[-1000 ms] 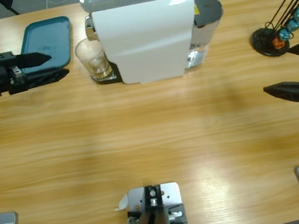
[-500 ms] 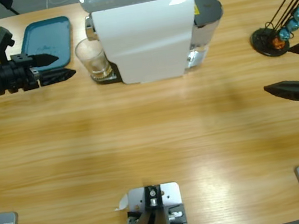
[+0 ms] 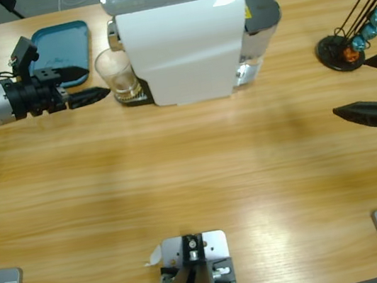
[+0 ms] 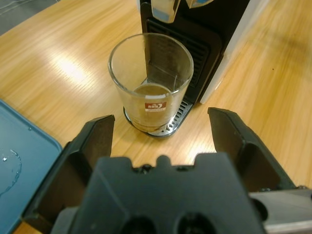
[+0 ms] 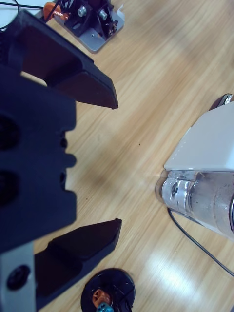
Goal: Pour coffee
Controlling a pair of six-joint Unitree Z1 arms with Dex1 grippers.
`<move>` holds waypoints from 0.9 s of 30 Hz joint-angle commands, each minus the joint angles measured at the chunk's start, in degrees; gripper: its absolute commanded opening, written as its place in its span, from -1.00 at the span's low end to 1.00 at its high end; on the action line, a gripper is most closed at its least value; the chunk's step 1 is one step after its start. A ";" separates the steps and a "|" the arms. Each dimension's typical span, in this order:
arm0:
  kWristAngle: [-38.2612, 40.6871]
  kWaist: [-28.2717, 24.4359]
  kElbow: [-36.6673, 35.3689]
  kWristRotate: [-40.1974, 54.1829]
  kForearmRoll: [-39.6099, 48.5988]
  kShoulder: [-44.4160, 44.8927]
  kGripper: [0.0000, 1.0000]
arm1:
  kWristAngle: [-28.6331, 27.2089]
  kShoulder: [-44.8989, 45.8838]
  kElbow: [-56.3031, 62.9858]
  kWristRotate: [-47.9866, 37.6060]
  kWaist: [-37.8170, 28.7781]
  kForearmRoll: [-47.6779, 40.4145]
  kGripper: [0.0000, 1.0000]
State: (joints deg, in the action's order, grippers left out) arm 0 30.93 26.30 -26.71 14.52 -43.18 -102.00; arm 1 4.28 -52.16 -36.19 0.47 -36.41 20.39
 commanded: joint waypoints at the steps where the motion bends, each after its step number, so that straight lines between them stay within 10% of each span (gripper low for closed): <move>1: 0.31 1.21 -0.91 -0.61 -2.33 -5.49 0.64 | -1.11 -1.36 1.56 -0.55 0.29 -0.44 1.00; 27: 0.45 3.58 -7.96 -3.27 -3.76 -11.64 0.64 | -1.20 -2.10 1.38 -0.55 0.29 -0.44 1.00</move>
State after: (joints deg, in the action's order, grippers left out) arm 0 30.93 28.90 -33.03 12.08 -46.34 -109.87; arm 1 4.28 -52.25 -36.19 0.47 -36.41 20.39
